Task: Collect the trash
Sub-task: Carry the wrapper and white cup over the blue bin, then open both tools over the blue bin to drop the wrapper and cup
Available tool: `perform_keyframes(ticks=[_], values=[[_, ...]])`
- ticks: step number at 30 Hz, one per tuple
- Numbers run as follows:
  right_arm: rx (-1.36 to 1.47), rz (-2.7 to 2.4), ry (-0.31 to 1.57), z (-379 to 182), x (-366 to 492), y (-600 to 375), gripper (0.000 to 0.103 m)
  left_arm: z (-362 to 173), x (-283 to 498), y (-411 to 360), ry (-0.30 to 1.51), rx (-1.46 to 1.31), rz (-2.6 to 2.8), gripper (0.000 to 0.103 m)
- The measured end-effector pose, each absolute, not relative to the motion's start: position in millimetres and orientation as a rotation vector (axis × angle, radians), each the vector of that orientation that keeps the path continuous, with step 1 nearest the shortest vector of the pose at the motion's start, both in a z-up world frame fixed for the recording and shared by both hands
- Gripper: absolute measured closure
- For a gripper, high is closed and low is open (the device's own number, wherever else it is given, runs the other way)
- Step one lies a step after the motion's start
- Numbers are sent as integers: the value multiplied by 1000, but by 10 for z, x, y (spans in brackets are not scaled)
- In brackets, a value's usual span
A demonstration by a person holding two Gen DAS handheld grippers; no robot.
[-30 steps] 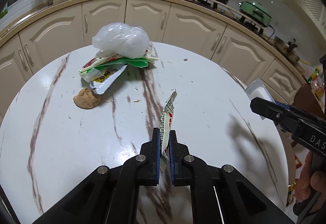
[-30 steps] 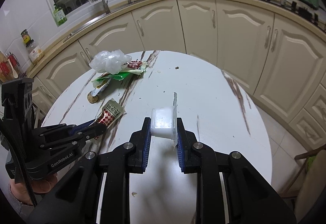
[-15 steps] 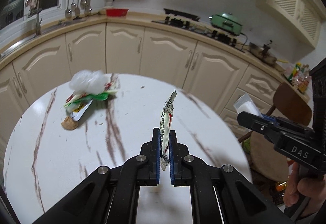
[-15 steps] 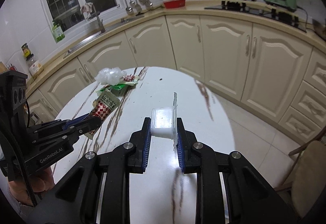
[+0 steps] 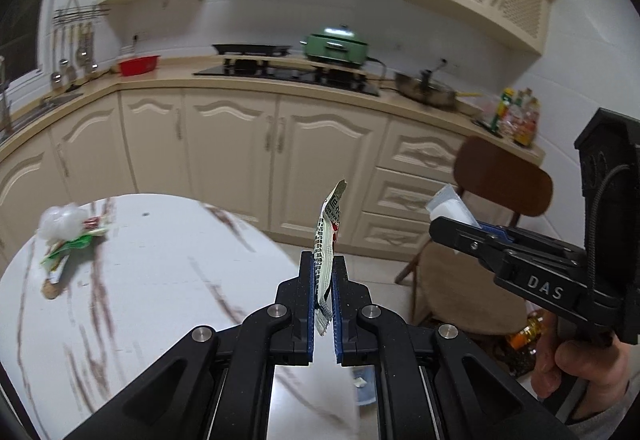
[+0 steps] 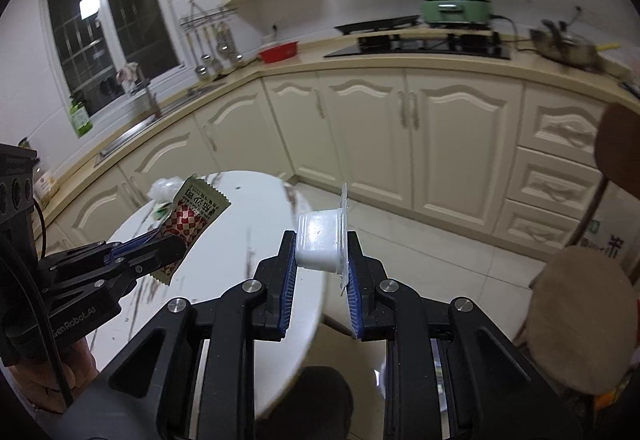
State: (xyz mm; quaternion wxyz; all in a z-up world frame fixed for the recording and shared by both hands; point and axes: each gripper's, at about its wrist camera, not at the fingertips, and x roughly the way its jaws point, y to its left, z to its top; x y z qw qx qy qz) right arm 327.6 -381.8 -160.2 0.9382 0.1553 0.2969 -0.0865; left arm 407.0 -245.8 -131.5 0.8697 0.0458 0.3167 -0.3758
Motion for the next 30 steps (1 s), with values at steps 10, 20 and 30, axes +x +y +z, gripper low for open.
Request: perform_keyframes(ticks=[10,20,30], values=[[454,-340,707,-2217,2819,-4682,82,-1854,4020,-3479,839,183,-908,100],[636,-378,865,-3279,2720,-5279,82,-2472,4325,-4320,1041,283,-921,100],[763,-376,947,-3935,2840,-5653,78,-2912,4845,-5156,1177,387,-869,93]])
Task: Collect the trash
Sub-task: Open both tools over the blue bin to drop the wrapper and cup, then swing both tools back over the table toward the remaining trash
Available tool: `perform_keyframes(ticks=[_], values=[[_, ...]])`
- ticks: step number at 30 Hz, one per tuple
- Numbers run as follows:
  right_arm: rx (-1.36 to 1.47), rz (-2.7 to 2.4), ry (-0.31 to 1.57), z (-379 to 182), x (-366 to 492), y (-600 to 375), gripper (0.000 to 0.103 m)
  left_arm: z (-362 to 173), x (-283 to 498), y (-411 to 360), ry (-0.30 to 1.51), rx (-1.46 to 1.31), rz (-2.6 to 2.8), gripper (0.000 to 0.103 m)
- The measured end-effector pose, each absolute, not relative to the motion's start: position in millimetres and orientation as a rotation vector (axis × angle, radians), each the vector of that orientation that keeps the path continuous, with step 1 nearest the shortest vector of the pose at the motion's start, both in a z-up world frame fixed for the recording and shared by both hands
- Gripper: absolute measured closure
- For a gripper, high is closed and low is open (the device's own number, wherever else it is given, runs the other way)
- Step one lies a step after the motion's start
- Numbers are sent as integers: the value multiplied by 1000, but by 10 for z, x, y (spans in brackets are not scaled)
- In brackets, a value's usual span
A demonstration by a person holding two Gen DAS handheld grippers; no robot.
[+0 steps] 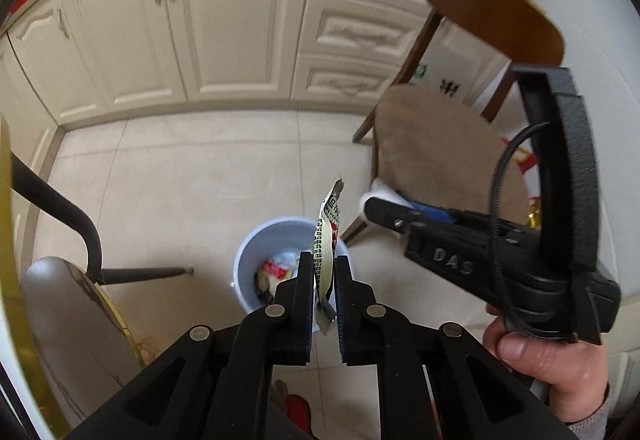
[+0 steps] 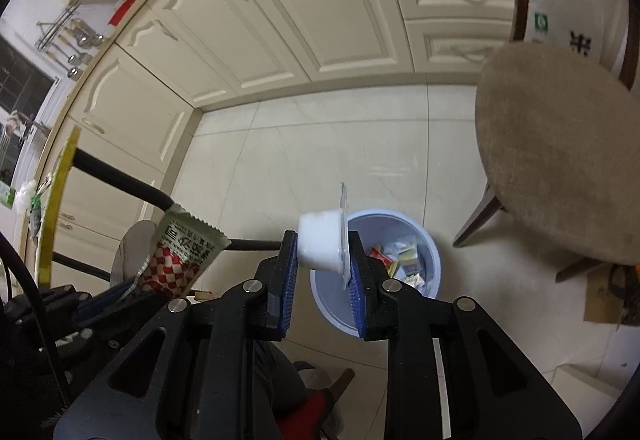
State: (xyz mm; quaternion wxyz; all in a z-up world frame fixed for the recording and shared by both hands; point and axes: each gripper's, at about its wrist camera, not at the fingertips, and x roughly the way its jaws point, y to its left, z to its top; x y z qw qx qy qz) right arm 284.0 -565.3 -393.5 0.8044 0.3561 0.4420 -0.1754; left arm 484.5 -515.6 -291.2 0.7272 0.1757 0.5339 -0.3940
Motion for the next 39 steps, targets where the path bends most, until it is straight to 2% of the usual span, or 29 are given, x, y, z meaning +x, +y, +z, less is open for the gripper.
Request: perform_keyframes(ticks=[1,2,3,4,5,6,10,11,17,26,39], values=[[771,-374,949,-3965,2852,-5678,74,-2951,4890,-5235,1187,400,-853,86],[782,-376,952,-3994,2849,-5700,64,-2970,4919,-5303,1194,407,-843,69],[792,-378,954,-4024,2843,-5723,58,-2985,4942,-5371,1197,412,-833,58],[800,-379,956,-4048,2846,-5749,47,-2980,4964,-5413,1191,412,-823,39],[807,-383,957,-4069,2830,-5756,41,-2963,4978,-5442,1179,408,-816,31],[813,-391,955,-4077,2809,-5772,39,-2951,4976,-5490,1169,409,-808,30],[847,-446,939,-4079,2722,-5842,5,-2929,4883,-5438,1131,433,-779,16],[851,-462,934,-4062,2709,-5850,0,-2899,4840,-5396,1121,440,-774,13],[844,-536,913,-3859,2608,-5874,0,-2685,4568,-5171,1046,446,-769,2],[769,-521,822,-3162,2653,-5599,0,-2051,4150,-4500,904,366,-835,1],[583,-420,648,-1927,2912,-4640,0,-1335,3803,-2586,698,199,-773,1]])
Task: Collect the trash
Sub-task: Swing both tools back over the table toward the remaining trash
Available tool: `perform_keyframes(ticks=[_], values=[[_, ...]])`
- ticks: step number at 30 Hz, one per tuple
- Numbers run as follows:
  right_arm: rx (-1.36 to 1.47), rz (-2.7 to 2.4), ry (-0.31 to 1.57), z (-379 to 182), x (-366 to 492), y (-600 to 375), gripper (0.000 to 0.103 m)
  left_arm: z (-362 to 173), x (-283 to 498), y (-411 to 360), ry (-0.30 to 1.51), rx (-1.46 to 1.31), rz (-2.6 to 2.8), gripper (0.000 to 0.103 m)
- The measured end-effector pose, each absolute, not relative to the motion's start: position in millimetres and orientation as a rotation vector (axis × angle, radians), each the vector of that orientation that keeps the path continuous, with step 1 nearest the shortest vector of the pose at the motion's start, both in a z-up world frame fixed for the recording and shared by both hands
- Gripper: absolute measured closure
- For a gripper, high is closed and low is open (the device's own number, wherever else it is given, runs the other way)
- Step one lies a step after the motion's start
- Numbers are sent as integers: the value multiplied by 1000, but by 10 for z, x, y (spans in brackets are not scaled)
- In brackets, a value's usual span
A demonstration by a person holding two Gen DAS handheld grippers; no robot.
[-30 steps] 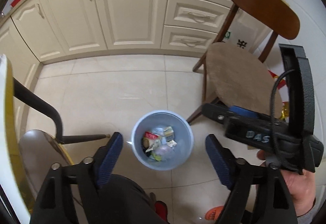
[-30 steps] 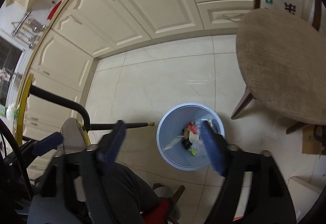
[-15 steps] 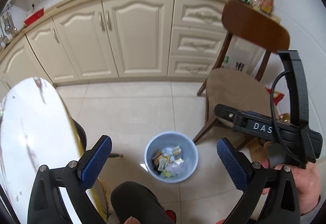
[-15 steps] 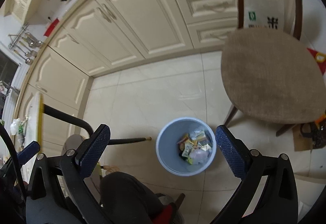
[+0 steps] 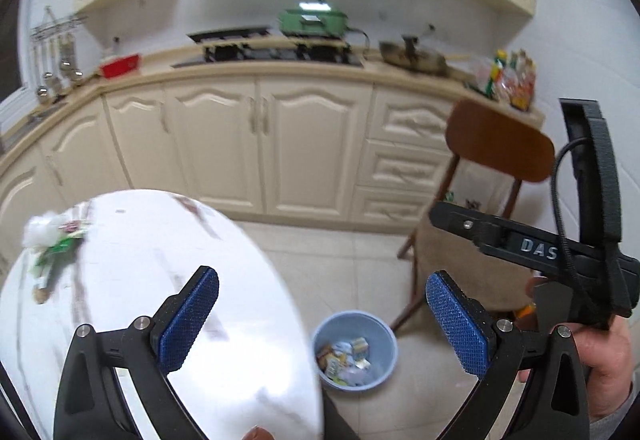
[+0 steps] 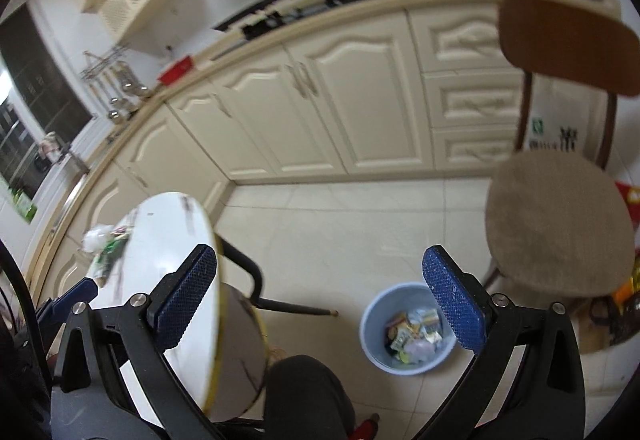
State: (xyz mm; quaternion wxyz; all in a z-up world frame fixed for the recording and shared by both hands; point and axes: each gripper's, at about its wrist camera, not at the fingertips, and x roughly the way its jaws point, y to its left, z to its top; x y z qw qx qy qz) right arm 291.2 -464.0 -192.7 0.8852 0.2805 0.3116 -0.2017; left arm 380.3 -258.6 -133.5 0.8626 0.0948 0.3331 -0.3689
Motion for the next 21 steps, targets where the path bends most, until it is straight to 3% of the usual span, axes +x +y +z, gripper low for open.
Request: perform_keyframes(ticks=[12,21], values=[[388,-252,583,-1284,3406,-3384,0,-1120,3356,-988,577,69,-547,1],[211,-94,594,-1158,3917,-2372,0,-1251,3108,-154,591,-21,-357,1]])
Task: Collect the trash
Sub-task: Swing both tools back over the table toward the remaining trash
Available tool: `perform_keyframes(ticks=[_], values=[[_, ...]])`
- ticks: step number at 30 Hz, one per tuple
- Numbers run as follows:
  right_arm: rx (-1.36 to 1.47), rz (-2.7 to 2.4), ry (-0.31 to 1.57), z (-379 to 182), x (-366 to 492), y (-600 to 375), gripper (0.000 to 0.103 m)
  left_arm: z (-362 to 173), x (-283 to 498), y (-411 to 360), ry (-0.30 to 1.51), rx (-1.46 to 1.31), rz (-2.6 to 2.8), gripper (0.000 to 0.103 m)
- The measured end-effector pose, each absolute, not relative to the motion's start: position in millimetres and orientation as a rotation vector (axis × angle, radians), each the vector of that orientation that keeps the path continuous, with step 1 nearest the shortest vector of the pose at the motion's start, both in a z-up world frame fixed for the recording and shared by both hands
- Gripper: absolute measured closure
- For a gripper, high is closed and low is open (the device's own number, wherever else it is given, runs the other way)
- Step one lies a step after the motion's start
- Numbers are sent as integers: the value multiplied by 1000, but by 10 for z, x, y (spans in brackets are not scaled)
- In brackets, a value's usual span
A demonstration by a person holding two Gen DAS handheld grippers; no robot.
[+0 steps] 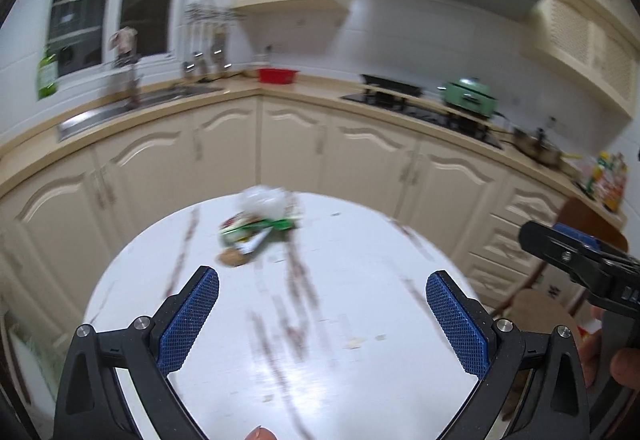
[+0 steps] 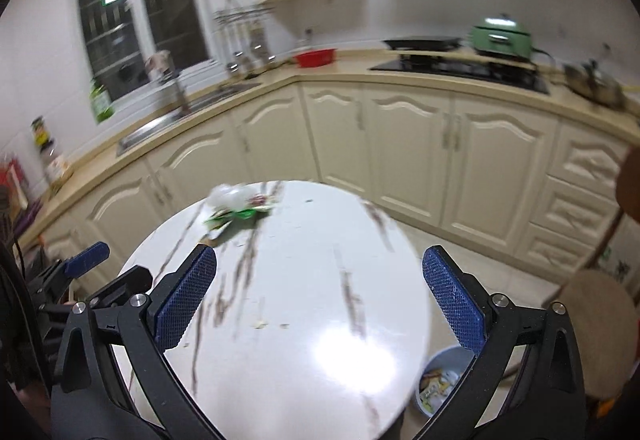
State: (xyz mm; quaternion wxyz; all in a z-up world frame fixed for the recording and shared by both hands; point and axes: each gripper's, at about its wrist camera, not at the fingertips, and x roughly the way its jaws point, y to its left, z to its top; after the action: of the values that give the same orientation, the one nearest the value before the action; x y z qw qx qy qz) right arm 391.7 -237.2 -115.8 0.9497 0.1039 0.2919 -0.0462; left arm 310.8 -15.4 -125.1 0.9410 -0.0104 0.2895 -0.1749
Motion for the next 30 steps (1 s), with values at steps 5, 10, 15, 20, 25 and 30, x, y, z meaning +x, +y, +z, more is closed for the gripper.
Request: perform_keyframes(ticks=[5,10,15,20,25,30], values=[[171,-28,635,-1281,4189,-2046,0,-1351,3199,126,636,-54,-274,1],[154,18,686,-1472,4531,-1876,0,-1420,3586,63,691,-41,-234,1],[151,37,736,-1666,4874,-1862,0,-1530,4086,-36,757,-43,-214,1],[159,49,785,-1854,5260,-1882,0,-1668,4668,-52,809,-19,-193,1],[176,69,834,-2053,5708,-1881,0,-1901,5263,-166,869,17,-176,1],[189,89,857,-2181,6040,-1867,0,-2131,5751,-197,926,25,-182,1]])
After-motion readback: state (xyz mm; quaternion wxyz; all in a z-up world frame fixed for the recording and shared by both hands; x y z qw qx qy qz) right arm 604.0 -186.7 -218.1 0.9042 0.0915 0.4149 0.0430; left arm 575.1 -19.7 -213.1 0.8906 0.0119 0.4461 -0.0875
